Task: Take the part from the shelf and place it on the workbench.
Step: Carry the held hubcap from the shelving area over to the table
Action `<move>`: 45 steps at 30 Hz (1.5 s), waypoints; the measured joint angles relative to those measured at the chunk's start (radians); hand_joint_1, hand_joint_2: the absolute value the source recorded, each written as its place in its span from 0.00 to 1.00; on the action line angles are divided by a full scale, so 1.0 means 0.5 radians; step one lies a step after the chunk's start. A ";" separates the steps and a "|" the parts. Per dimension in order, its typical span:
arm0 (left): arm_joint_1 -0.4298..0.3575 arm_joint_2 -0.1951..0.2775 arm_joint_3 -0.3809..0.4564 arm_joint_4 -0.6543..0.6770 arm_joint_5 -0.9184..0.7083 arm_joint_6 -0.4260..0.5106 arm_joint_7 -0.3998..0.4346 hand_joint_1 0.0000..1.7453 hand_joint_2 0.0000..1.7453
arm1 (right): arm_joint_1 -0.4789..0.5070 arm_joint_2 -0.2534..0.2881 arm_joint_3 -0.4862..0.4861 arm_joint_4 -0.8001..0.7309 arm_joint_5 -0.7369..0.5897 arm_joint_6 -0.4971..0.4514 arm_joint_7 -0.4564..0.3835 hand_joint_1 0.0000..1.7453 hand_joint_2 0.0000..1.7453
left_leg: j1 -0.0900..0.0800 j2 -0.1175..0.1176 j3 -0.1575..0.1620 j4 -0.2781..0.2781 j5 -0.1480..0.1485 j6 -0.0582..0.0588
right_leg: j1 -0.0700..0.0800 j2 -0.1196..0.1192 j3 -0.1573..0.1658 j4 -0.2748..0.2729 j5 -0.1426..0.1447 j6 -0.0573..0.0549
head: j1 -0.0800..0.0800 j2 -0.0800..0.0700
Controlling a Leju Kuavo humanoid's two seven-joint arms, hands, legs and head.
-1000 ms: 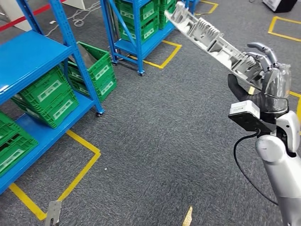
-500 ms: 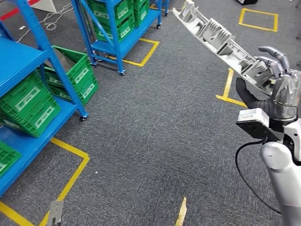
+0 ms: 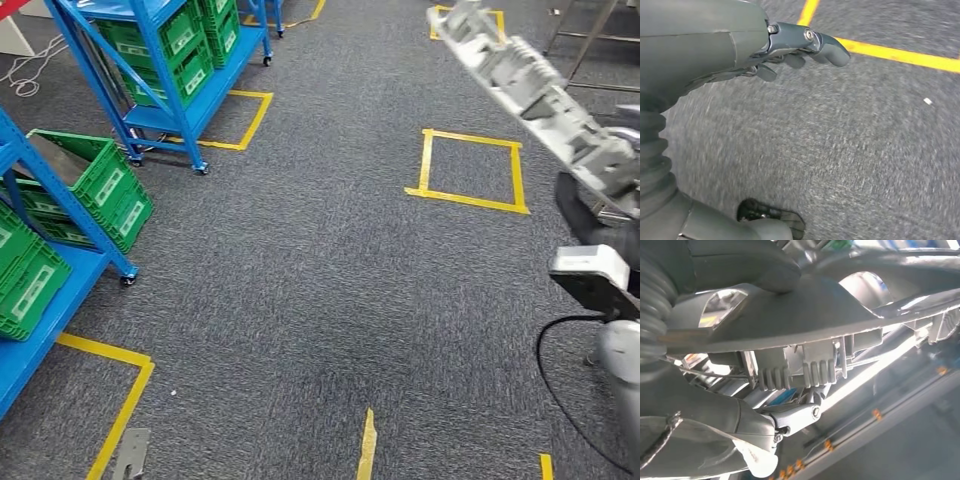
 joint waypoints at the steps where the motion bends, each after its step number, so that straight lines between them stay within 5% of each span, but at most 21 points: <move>1: -0.003 -0.001 -0.002 0.000 0.000 -0.001 -0.002 0.00 1.00 | 0.018 -0.006 -0.021 -0.014 -0.005 -0.005 0.000 1.00 1.00 | -0.001 -0.022 0.009 -0.029 0.000 0.008 | -0.009 0.024 -0.013 0.000 0.007 0.012 | -0.003 0.000; 3: -0.013 -0.005 -0.006 0.000 0.000 -0.001 -0.007 0.00 1.00 | 0.052 -0.025 -0.059 -0.041 -0.010 -0.012 0.001 1.00 1.00 | -0.004 0.025 0.022 -0.075 -0.001 0.015 | -0.022 0.067 -0.037 -0.007 0.023 0.041 | -0.011 0.000; 4: -0.020 -0.007 -0.010 -0.001 0.000 -0.002 -0.011 0.00 1.00 | 0.067 -0.037 -0.079 -0.052 -0.011 -0.013 0.000 1.00 1.00 | -0.001 0.054 0.032 -0.103 0.003 0.019 | -0.020 0.047 -0.054 0.002 0.015 0.051 | -0.010 0.000; 7: -0.031 -0.012 -0.016 -0.002 0.004 -0.015 -0.020 0.00 1.00 | 0.093 -0.061 -0.124 -0.073 -0.014 -0.016 -0.002 1.00 1.00 | 0.003 0.141 0.049 -0.150 0.021 0.025 | -0.011 -0.122 -0.183 0.243 -0.118 0.074 | 0.000 0.000; 10: -0.031 -0.021 -0.016 -0.002 0.013 -0.022 -0.019 0.00 1.00 | 0.135 -0.082 -0.183 -0.089 -0.017 -0.026 -0.002 1.00 1.00 | 0.001 0.220 0.049 -0.149 0.019 0.024 | -0.027 -0.181 -0.312 0.521 -0.201 0.102 | 0.003 0.000; 11: -0.031 -0.025 -0.016 -0.002 0.014 -0.022 -0.018 0.00 1.00 | 0.148 -0.093 -0.208 -0.095 -0.018 -0.027 -0.001 1.00 1.00 | 0.002 0.244 0.049 -0.147 0.017 0.021 | -0.034 -0.190 -0.294 0.490 -0.168 0.110 | 0.004 0.000; 14: -0.033 -0.034 -0.017 -0.002 0.016 -0.021 -0.018 0.00 1.00 | 0.165 -0.121 -0.268 -0.114 -0.020 -0.029 0.000 1.00 1.00 | -0.002 0.307 0.049 -0.129 -0.001 -0.007 | -0.041 -0.279 -0.084 0.111 -0.023 0.121 | 0.003 0.000; 16: -0.032 -0.034 -0.017 -0.002 0.017 -0.021 -0.016 0.00 1.00 | 0.173 -0.133 -0.297 -0.129 -0.021 -0.039 0.000 1.00 1.00 | -0.012 0.339 0.048 -0.113 -0.015 -0.029 | -0.031 -0.310 -0.009 -0.016 -0.001 0.094 | -0.001 0.000; 18: -0.031 -0.034 -0.017 -0.002 0.019 -0.020 -0.007 0.00 1.00 | 0.192 -0.146 -0.326 -0.146 -0.023 -0.052 0.000 1.00 1.00 | -0.012 0.370 0.053 -0.108 -0.022 -0.041 | -0.024 -0.268 -0.011 -0.010 0.001 0.058 | -0.006 0.000; 21: -0.024 -0.037 -0.017 -0.002 0.028 -0.015 0.004 0.00 1.00 | 0.227 -0.176 -0.389 -0.183 -0.027 -0.055 0.000 1.00 1.00 | 0.001 0.292 0.012 0.013 -0.120 -0.065 | -0.026 -0.218 -0.013 -0.010 0.005 0.018 | -0.010 0.000; 23: -0.006 -0.038 -0.017 -0.002 0.035 -0.013 0.006 0.00 1.00 | 0.249 -0.185 -0.429 -0.202 -0.031 -0.053 -0.002 1.00 1.00 | 0.003 0.209 -0.102 0.279 -0.260 -0.065 | -0.022 -0.180 -0.013 -0.010 0.006 0.005 | -0.013 0.000; 25: 0.013 -0.037 -0.017 -0.002 0.039 -0.013 0.006 0.00 1.00 | 0.280 -0.185 -0.463 -0.211 -0.031 -0.053 -0.004 1.00 1.00 | -0.002 0.187 -0.197 0.488 -0.325 -0.049 | -0.010 -0.132 -0.013 -0.010 0.007 -0.001 | -0.012 0.000; 27: 0.022 -0.033 -0.017 -0.002 0.042 -0.013 0.006 0.00 1.00 | 0.307 -0.185 -0.492 -0.216 -0.027 -0.052 -0.006 1.00 1.00 | -0.013 0.171 -0.164 0.409 -0.235 -0.020 | -0.002 -0.080 -0.013 -0.010 0.010 -0.005 | -0.012 0.000; 30: 0.022 -0.021 -0.017 -0.002 0.045 -0.011 0.005 0.00 1.00 | 0.338 -0.185 -0.517 -0.218 -0.013 -0.051 -0.019 1.00 1.00 | -0.030 0.051 0.015 0.016 -0.047 0.028 | -0.002 -0.008 -0.018 -0.007 0.018 0.000 | -0.011 0.000; 32: 0.020 -0.013 -0.017 -0.002 0.051 -0.009 0.003 0.00 1.00 | 0.360 -0.184 -0.534 -0.218 -0.007 -0.051 -0.029 1.00 1.00 | -0.032 0.018 0.058 -0.080 -0.033 0.036 | -0.008 0.035 -0.032 -0.005 0.030 0.017 | -0.011 0.000; 34: 0.016 -0.012 -0.017 -0.002 0.055 -0.006 0.001 0.00 1.00 | 0.387 -0.186 -0.554 -0.218 -0.005 -0.052 -0.032 1.00 1.00 | -0.030 0.061 0.067 -0.108 -0.023 0.034 | -0.014 0.053 -0.051 -0.006 0.038 0.037 | -0.012 0.000; 36: 0.012 -0.012 -0.017 -0.002 0.055 -0.003 0.000 0.00 1.00 | 0.406 -0.189 -0.573 -0.218 -0.005 -0.053 -0.033 1.00 1.00 | -0.024 0.109 0.077 -0.142 -0.004 0.038 | -0.009 -0.037 -0.099 0.066 -0.018 0.051 | -0.005 0.000; 38: 0.014 -0.012 -0.017 -0.002 0.055 -0.001 -0.001 0.00 1.00 | 0.419 -0.190 -0.586 -0.218 -0.006 -0.053 -0.034 1.00 1.00 | -0.023 0.158 0.078 -0.154 0.003 0.041 | -0.011 -0.149 -0.202 0.288 -0.143 0.068 | 0.003 0.000; 40: 0.019 -0.013 -0.017 -0.002 0.055 -0.001 -0.001 0.00 1.00 | 0.435 -0.190 -0.595 -0.217 -0.007 -0.053 -0.034 1.00 1.00 | -0.022 0.212 0.075 -0.153 0.001 0.039 | -0.025 -0.178 -0.293 0.504 -0.223 0.092 | 0.006 0.000; 41: 0.020 -0.014 -0.017 -0.002 0.055 -0.001 -0.001 0.00 1.00 | 0.442 -0.190 -0.600 -0.217 -0.007 -0.053 -0.034 1.00 1.00 | -0.019 0.238 0.074 -0.153 -0.002 0.035 | -0.033 -0.184 -0.294 0.521 -0.214 0.103 | 0.006 0.000; 45: 0.016 -0.012 -0.017 -0.003 0.053 -0.001 0.000 0.00 1.00 | 0.456 -0.189 -0.622 -0.216 -0.008 -0.053 -0.034 1.00 1.00 | -0.013 0.326 0.076 -0.124 -0.033 -0.011 | -0.049 -0.292 -0.035 0.080 -0.039 0.135 | 0.007 0.000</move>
